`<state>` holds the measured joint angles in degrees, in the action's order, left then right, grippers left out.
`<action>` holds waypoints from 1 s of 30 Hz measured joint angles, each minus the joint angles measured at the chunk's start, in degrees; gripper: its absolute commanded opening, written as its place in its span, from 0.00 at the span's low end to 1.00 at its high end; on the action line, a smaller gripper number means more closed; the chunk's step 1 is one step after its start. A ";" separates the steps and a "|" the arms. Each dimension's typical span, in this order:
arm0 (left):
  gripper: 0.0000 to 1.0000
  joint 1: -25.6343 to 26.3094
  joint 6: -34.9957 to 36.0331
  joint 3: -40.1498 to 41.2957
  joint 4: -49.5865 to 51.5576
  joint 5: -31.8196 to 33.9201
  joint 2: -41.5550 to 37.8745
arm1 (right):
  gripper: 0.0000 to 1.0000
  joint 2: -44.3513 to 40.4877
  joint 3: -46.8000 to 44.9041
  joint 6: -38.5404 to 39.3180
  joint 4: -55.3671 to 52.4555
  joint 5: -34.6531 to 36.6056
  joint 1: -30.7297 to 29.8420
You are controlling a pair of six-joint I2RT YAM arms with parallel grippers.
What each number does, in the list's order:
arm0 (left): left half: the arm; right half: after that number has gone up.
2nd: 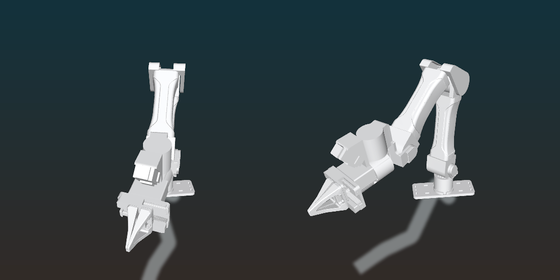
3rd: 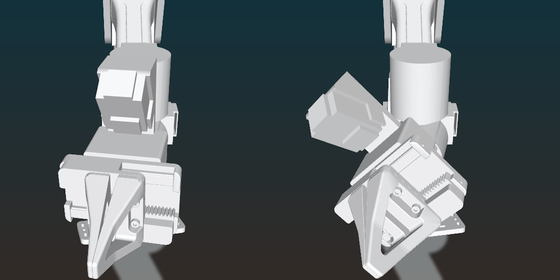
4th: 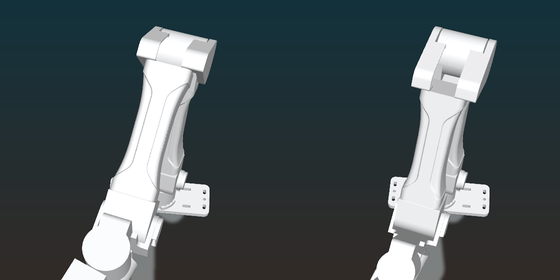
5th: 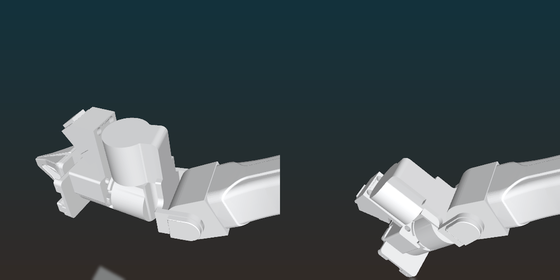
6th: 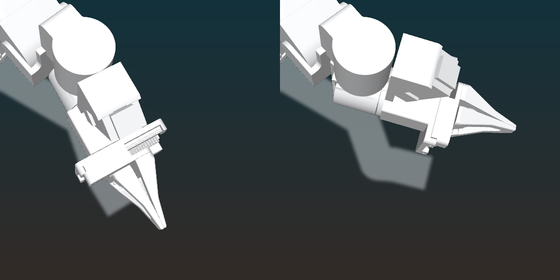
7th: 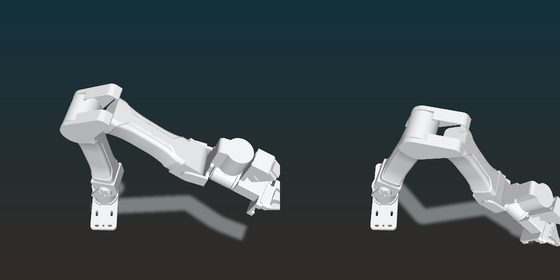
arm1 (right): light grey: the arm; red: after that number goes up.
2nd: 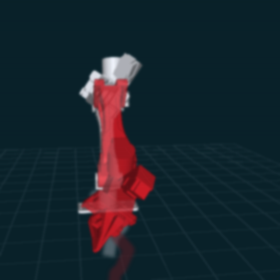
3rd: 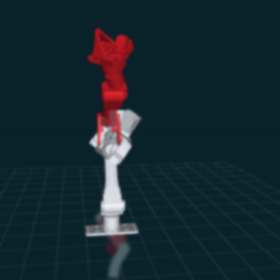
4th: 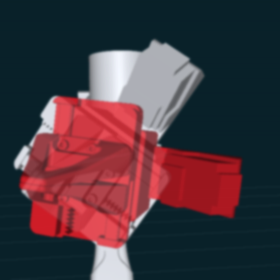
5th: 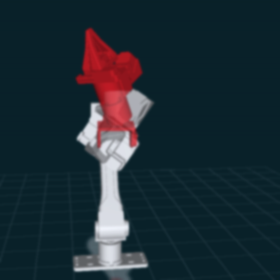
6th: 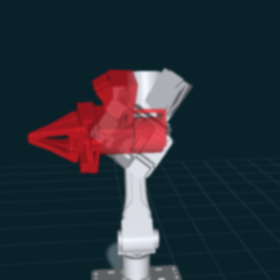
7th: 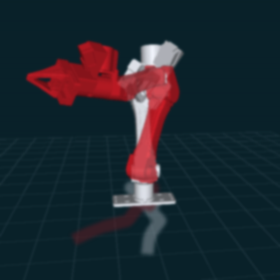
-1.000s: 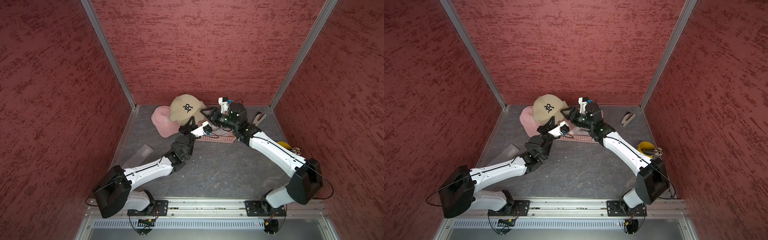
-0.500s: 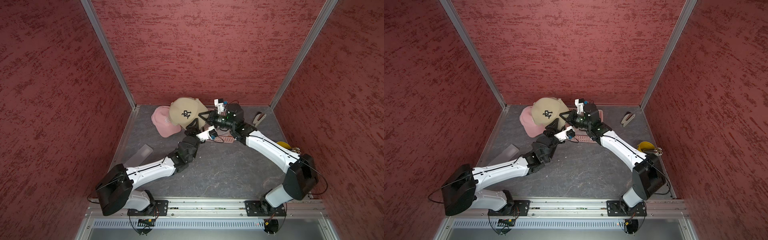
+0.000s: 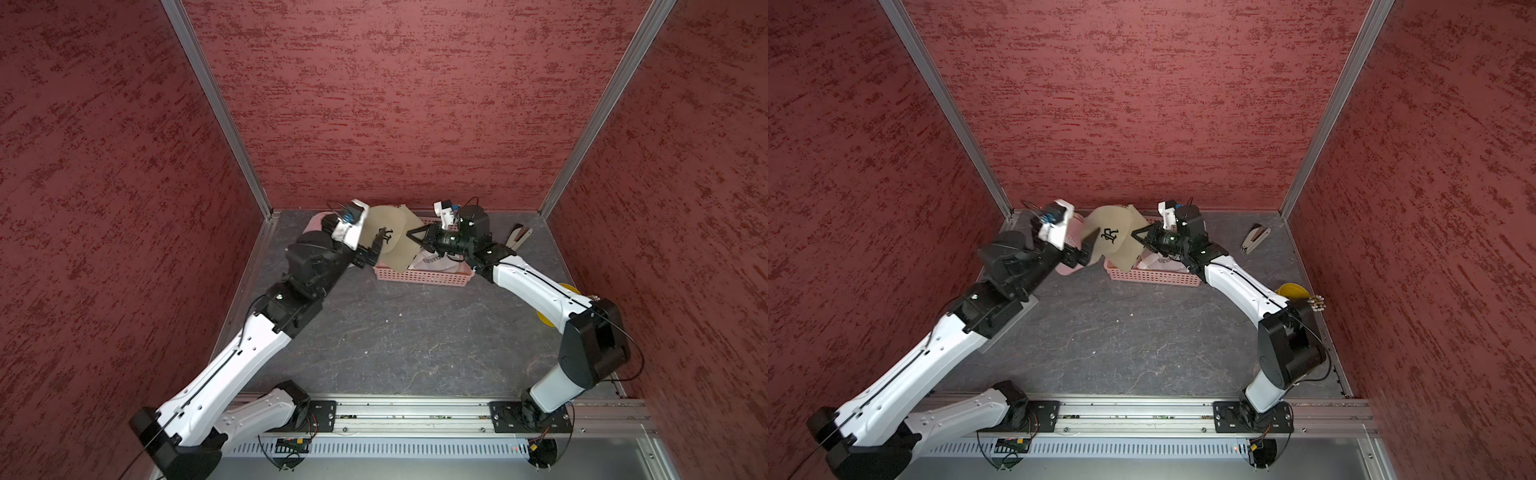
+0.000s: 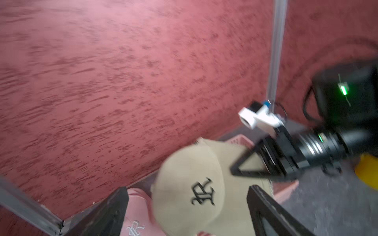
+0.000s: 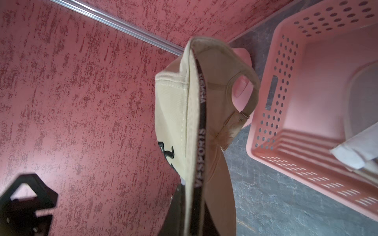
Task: Turn the baseball cap inside out
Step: Place the baseball cap at the center of the board.
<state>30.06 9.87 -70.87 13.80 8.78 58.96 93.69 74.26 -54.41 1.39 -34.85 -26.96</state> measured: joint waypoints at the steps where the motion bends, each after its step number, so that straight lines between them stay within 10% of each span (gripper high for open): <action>1: 0.95 -3.08 -3.10 -3.43 2.51 -1.18 0.37 | 0.00 0.09 0.00 0.00 -0.07 -0.90 -0.11; 11: 0.93 -18.23 -19.91 -13.35 15.91 -9.94 10.88 | 0.03 0.20 -0.04 -0.70 0.96 -7.89 -6.19; 30: 0.93 -19.56 -20.96 -13.60 19.76 -10.78 13.73 | 0.04 8.41 -2.86 -0.68 3.28 -12.31 -9.27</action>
<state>10.50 -11.09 -84.47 33.56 -2.00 72.69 102.10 71.40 -55.09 4.67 -47.16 -36.23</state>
